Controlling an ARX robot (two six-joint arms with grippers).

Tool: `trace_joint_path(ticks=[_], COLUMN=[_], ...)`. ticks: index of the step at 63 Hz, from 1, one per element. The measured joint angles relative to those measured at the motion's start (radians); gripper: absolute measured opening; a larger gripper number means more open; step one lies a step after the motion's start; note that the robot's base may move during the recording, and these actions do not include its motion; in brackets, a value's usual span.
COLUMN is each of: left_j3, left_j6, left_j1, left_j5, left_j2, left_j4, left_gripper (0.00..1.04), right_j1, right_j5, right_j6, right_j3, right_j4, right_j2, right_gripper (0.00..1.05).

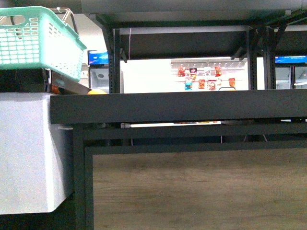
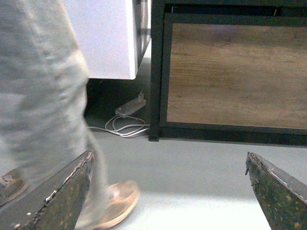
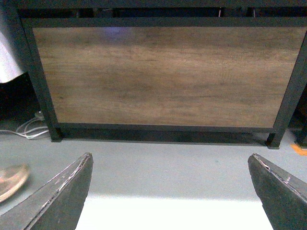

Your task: Pick lemon from shelf

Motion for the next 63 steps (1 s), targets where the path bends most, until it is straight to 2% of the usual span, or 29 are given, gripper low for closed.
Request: trace_joint_path(ticks=[63], left_j3=[0.0], left_j6=[0.0], left_j1=[0.0], left_j5=[0.0], left_j2=[0.0], left_j4=[0.0], left_gripper=[0.97], right_j1=[0.0], right_j5=[0.0], right_j6=[0.0], right_j3=[0.0], right_j4=[0.0], right_j2=[0.0], right_gripper=[0.97])
